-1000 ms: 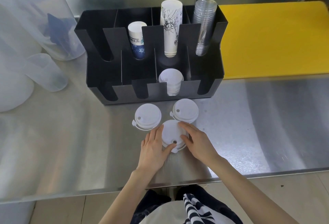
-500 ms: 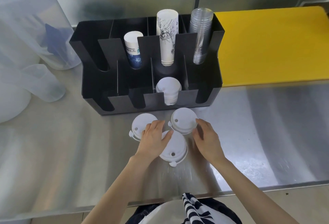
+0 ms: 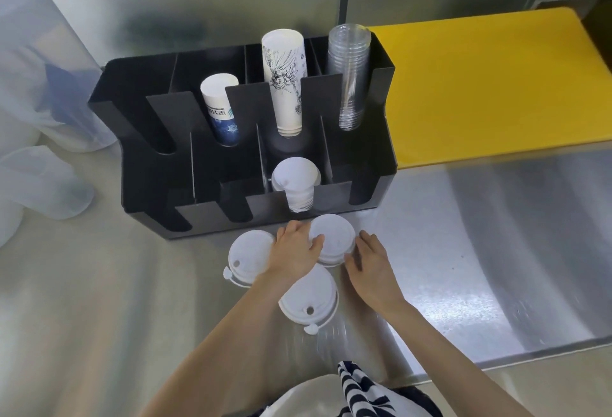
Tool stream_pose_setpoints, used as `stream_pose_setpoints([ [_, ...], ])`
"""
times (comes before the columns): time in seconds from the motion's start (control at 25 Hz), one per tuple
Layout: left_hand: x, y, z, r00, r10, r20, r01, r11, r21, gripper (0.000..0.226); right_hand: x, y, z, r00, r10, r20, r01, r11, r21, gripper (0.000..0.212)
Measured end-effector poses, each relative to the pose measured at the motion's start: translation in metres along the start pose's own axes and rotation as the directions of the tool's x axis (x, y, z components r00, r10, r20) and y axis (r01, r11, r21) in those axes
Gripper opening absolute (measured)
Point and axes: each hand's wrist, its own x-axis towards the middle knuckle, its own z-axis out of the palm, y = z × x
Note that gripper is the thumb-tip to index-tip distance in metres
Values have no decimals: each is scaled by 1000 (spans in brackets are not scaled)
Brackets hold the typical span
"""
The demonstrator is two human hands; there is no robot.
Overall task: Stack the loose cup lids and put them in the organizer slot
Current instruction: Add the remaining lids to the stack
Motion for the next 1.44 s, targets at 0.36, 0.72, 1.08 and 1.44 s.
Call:
stream_pose_setpoints([
  [0.36, -24, 1, 0, 976, -78, -204, -30, 879, -476, 33, -6, -18, -12, 974, -77, -212, 147, 928, 342, 37],
  [0.72, -79, -22, -2, 920, -309, -239, 22, 652, -758, 10, -4, -39, -22, 985, -154, 83, 110, 915, 389, 45],
  [1.08, -113, -39, 26, 907, -376, -190, 109, 646, -756, 11, -12, -31, -13, 922, -233, 309, 159, 956, 246, 38],
  [1.44, -111, -44, 35, 882, -427, -199, 156, 663, -732, 7, -19, -29, -7, 942, -219, 253, 172, 966, 192, 32],
])
